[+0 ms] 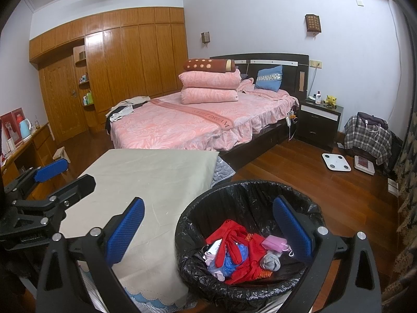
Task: Collect trash
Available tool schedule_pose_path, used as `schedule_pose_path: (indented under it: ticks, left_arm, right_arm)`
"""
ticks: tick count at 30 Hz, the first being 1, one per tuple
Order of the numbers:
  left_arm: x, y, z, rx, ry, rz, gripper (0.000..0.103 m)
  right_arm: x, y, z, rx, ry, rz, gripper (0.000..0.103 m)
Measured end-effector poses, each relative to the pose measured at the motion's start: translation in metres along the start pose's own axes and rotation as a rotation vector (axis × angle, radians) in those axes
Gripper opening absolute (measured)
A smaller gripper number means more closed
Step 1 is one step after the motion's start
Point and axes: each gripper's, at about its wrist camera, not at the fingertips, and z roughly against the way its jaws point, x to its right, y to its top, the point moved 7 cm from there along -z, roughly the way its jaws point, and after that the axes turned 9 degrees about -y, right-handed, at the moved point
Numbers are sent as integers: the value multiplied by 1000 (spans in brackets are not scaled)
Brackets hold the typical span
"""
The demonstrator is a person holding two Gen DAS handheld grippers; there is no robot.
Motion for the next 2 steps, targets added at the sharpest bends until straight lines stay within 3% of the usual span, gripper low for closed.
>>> schedule_pose_path:
  ticks: [2]
  left_arm:
    - [0,0,0,0,0,0,95]
  right_arm:
    - [0,-1,1,2,0,0,97]
